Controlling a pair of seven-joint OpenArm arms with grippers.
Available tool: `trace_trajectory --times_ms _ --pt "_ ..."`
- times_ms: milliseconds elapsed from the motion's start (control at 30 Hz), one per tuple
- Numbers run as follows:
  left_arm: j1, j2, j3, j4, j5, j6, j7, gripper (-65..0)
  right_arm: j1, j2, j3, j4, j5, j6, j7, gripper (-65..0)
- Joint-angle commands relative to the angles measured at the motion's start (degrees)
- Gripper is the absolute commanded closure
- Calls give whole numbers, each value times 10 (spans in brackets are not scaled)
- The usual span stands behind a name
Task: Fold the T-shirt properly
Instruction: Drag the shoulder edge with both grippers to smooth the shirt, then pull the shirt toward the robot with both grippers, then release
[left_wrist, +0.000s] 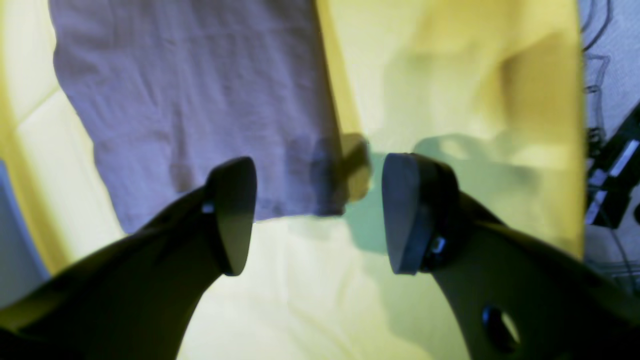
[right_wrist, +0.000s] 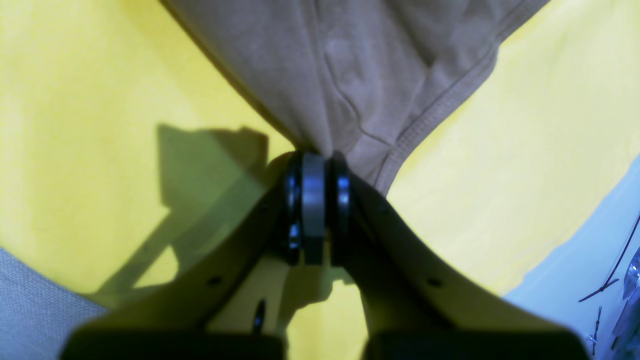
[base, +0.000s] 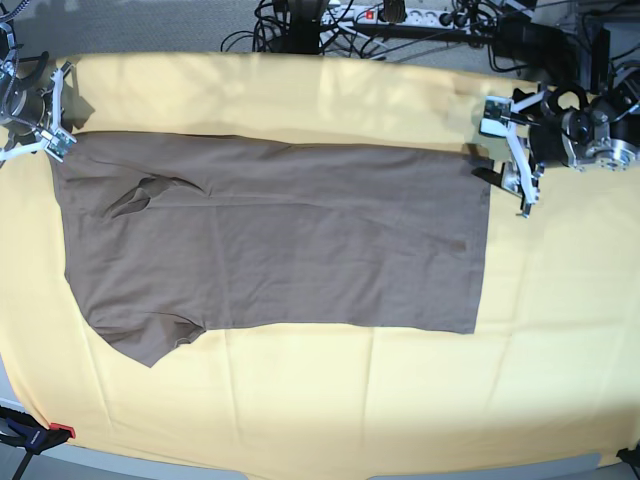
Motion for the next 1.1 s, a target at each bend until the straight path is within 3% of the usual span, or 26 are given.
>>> trace_trajectory --times_ms 0,167,433,700,767,867,900,1067 --pt "-2 -6 -6 3 5 9 -5 -399 2 13 7 7 -1 -7 0 0" --pt "-1 29 -6 -36 40 30 -5 -399 2 13 7 7 0 -6 -8 0" --pt "-1 60 -6 -104 59 25 -63 -399 2 13 7 7 2 -6 -19 0" --pt "-4 82 -6 -122 59 21 -68 -392 2 13 7 7 2 -6 -19 0" --pt "-4 82 -6 -122 62 21 -67 -296 2 13 7 7 2 -6 -19 0" --pt "-14 82 -6 -122 76 21 -63 -52 2 13 7 7 2 -6 -19 0" --pt "-19 81 -6 -122 76 21 -59 0 2 13 7 7 2 -6 -19 0" --pt "-44 71 -6 -114 65 16 -49 0 2 14 7 16 2 4 -26 0"
